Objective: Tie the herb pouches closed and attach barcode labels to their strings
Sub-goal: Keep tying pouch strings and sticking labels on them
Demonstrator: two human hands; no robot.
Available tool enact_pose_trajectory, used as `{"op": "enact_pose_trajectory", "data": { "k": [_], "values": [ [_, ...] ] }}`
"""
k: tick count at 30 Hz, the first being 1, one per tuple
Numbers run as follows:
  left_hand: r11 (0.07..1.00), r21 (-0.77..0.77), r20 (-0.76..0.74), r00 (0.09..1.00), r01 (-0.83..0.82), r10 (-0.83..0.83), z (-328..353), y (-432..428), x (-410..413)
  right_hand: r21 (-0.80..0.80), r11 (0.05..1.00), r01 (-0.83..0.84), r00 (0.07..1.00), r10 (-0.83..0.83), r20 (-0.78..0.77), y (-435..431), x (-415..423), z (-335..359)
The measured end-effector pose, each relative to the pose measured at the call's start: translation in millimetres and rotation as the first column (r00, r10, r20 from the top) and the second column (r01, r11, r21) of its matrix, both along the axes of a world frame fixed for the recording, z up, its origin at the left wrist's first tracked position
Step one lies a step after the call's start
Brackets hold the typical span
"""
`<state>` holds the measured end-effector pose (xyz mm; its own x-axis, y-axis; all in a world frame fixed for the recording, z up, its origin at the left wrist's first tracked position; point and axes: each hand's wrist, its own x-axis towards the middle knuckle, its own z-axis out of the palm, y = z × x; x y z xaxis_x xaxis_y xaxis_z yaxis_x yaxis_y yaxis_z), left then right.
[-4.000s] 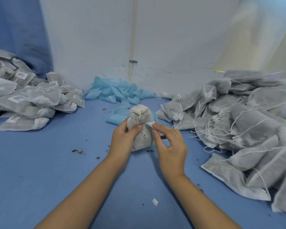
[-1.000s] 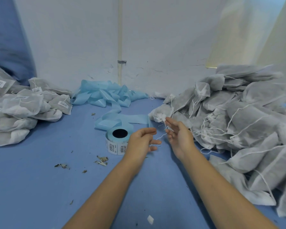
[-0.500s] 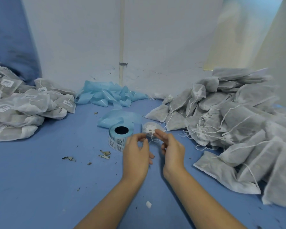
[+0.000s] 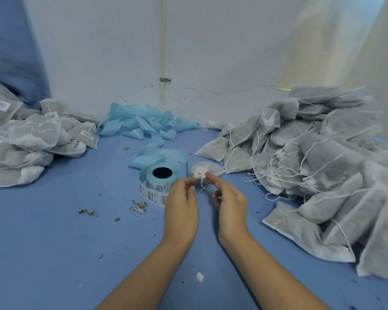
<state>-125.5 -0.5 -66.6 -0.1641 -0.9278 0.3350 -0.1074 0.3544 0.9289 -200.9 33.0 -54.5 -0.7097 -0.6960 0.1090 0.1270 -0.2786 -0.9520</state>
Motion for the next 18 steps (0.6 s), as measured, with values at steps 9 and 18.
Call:
{"op": "enact_pose_trajectory", "data": {
  "k": [9,18],
  "values": [
    [0.981,0.164,-0.15,0.986,0.102,-0.077,3.5,3.7,-0.7,-0.033,0.999,-0.037,0.999,0.037,-0.005,-1.4,1.5,-0.3],
    [0.952,0.264,-0.319,0.945,0.155,-0.065,4.6,-1.8,1.7,-0.007,0.999,-0.042,0.995,0.042,-0.095,-1.7,0.2,-3.7]
  ]
}}
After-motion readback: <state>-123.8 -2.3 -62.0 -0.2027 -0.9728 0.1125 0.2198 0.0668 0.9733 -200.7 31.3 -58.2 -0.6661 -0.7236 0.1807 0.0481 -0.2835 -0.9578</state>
